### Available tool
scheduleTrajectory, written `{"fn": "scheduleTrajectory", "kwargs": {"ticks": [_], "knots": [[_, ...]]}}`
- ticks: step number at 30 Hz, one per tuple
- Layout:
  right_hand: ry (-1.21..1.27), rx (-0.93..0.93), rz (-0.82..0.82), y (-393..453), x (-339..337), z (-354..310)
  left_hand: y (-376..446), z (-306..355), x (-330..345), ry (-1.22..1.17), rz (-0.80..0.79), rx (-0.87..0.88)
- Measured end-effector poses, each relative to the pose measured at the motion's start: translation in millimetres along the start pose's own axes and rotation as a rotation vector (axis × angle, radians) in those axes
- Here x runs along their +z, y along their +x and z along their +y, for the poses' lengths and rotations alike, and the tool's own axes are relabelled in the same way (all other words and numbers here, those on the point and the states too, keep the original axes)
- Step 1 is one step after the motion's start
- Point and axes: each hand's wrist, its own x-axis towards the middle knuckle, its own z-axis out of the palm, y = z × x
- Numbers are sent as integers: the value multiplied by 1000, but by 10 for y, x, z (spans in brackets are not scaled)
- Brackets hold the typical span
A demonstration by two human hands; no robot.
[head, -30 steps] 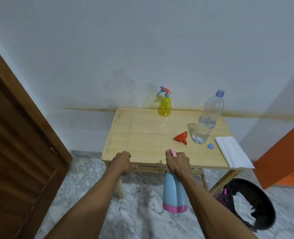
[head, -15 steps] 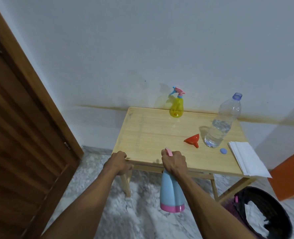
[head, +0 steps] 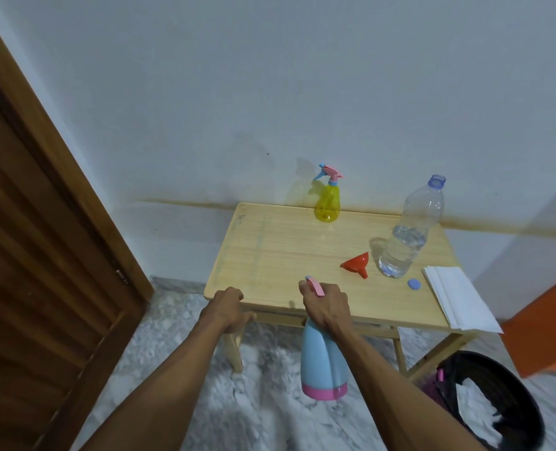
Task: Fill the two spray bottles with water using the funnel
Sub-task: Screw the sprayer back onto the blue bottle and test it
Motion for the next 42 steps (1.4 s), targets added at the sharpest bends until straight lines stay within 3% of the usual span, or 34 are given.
{"fn": "scheduleTrajectory", "kwargs": {"ticks": [13, 21, 31, 42], "knots": [[496, -364, 260, 57, -1114, -142, -247, 1282, 361, -431, -38, 397], [596, -441, 182, 233, -1329, -362, -227, 1739, 410, -630, -59, 581], [511, -485, 14, 946, -960, -661, 542, 1591, 266, -838, 96, 544], [246, -455, 82, 2286, -394, -1093, 2017, 1390, -177, -860, 320, 435]]}}
